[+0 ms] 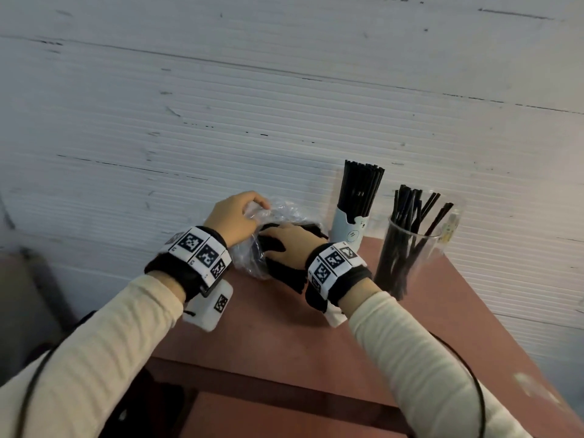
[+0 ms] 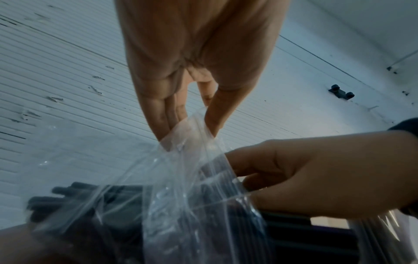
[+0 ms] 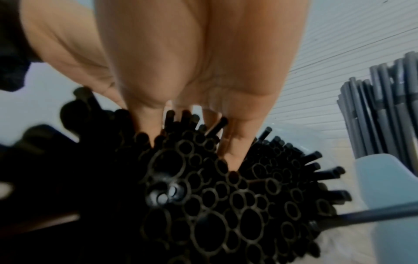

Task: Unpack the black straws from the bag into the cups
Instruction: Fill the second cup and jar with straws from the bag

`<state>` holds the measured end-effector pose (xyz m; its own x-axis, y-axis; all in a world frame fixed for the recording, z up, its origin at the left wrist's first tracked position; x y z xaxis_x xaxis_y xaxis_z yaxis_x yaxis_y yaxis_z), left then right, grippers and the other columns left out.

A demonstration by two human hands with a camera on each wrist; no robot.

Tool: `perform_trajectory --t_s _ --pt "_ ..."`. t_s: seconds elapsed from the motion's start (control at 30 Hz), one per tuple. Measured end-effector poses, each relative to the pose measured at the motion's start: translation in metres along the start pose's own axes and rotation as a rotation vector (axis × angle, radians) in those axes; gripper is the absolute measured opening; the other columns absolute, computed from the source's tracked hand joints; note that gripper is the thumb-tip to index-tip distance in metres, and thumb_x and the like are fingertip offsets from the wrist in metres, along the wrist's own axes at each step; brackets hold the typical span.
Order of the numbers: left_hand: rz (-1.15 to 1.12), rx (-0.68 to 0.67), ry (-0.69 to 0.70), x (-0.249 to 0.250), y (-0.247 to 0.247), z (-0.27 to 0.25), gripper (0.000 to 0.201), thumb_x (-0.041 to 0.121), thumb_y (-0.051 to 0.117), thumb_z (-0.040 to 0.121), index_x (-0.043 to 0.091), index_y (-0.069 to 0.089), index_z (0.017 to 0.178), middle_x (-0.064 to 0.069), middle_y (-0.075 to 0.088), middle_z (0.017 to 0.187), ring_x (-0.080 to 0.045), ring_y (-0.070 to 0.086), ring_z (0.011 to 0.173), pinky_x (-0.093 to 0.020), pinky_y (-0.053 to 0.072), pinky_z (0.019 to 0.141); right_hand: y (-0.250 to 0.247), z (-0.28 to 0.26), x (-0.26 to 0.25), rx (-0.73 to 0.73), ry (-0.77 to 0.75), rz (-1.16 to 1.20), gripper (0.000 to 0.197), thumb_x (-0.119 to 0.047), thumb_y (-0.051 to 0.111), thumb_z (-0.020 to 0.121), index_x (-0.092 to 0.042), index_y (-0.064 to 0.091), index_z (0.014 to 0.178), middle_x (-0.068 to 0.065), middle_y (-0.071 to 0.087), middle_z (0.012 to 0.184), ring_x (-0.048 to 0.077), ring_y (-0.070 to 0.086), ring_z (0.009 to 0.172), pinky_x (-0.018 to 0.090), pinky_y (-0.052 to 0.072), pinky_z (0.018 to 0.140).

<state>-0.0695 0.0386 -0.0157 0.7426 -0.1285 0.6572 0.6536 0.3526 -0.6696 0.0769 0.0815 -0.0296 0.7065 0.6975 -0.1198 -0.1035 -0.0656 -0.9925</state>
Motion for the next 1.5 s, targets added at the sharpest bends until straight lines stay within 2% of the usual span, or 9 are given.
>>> perform_trajectory --t_s 0.3,0.5,0.87,0.93,1.0,1.07,1.17,1.33,1.5 --pt "-0.077 0.025 -0.014 -0.002 -0.004 0.005 0.033 0.008 0.066 0.084 0.03 0.064 0.108 -0.002 0.063 0.11 -0.014 0.058 0.097 -0.021 0.041 0.076 -0.007 0.0 -0.002 0.071 -0.124 0.01 0.039 -0.011 0.052 0.095 -0.017 0.056 0.133 0.011 0.052 0.136 0.027 0.05 0.122 0.029 0.034 0.101" --pt "-0.082 0.009 0.009 -0.002 -0.003 0.006 0.038 0.002 0.063 0.084 0.029 0.063 0.112 0.008 0.059 0.118 -0.013 0.051 0.12 -0.022 0.037 0.088 -0.012 -0.008 0.008 0.183 -0.128 0.102 0.036 -0.009 0.057 0.092 -0.025 0.066 0.123 0.002 0.059 0.131 0.02 0.053 0.12 0.017 0.033 0.096" --pt "-0.072 -0.013 0.059 -0.007 0.003 0.005 0.042 0.01 0.067 0.086 0.033 0.058 0.119 0.007 0.059 0.123 -0.017 0.056 0.113 -0.026 0.042 0.082 -0.016 -0.033 0.04 0.26 -0.074 0.337 0.029 -0.012 0.066 0.088 -0.028 0.072 0.112 -0.007 0.07 0.104 0.002 0.061 0.085 0.0 0.039 0.074" --pt "-0.027 -0.006 0.093 -0.008 0.005 0.004 0.043 0.009 0.068 0.084 0.033 0.058 0.119 0.001 0.062 0.12 -0.027 0.061 0.101 -0.034 0.049 0.078 -0.021 -0.043 0.046 0.258 -0.083 0.382 0.029 -0.011 0.067 0.088 -0.028 0.072 0.111 -0.011 0.069 0.101 -0.007 0.061 0.078 0.002 0.041 0.075" --pt "0.023 0.044 0.155 -0.006 0.008 0.003 0.047 0.01 0.07 0.082 0.03 0.057 0.123 -0.006 0.058 0.124 -0.026 0.059 0.104 -0.027 0.046 0.084 -0.026 -0.053 0.053 0.243 -0.088 0.43 0.029 -0.011 0.068 0.088 -0.029 0.073 0.11 -0.011 0.071 0.102 -0.012 0.061 0.074 0.007 0.047 0.075" --pt "0.062 0.07 0.246 0.0 0.01 -0.002 0.054 0.015 0.073 0.081 0.025 0.054 0.13 -0.005 0.046 0.137 -0.017 0.047 0.122 -0.017 0.032 0.097 -0.032 -0.061 0.058 0.23 -0.083 0.449 0.029 -0.012 0.068 0.088 -0.031 0.073 0.109 -0.009 0.073 0.101 -0.007 0.064 0.073 0.016 0.053 0.074" --pt "0.101 -0.058 0.419 0.02 0.02 -0.01 0.068 0.031 0.079 0.076 0.022 0.048 0.137 0.002 0.043 0.142 -0.012 0.041 0.131 -0.022 0.03 0.107 -0.04 -0.073 0.064 0.208 -0.071 0.452 0.029 -0.013 0.068 0.088 -0.031 0.073 0.109 -0.005 0.074 0.101 0.009 0.07 0.078 0.021 0.055 0.074" --pt "0.242 -0.296 0.443 0.042 0.048 -0.001 0.075 0.041 0.082 0.067 0.022 0.049 0.132 0.006 0.057 0.126 -0.012 0.053 0.115 -0.029 0.041 0.1 -0.052 -0.092 0.062 0.186 -0.063 0.42 0.028 -0.013 0.069 0.087 -0.031 0.073 0.108 0.0 0.075 0.098 0.006 0.067 0.068 0.009 0.047 0.068" --pt "0.353 -0.276 0.437 0.058 0.065 0.004 0.021 0.027 0.071 0.077 0.026 0.054 0.089 0.01 0.059 0.077 -0.017 0.062 0.08 -0.027 0.043 0.072 -0.059 -0.109 0.059 0.207 -0.068 0.384 0.029 -0.013 0.07 0.086 -0.03 0.074 0.109 -0.002 0.074 0.095 0.006 0.065 0.069 0.014 0.05 0.071"
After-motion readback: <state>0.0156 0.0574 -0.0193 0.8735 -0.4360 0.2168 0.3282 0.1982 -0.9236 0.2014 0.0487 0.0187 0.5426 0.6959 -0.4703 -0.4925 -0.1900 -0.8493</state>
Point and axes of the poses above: each hand's wrist, its own z-axis towards the middle knuckle, its own y-axis out of the palm, x = y × z, the point moved 1 cm from there along z, towards the middle knuckle
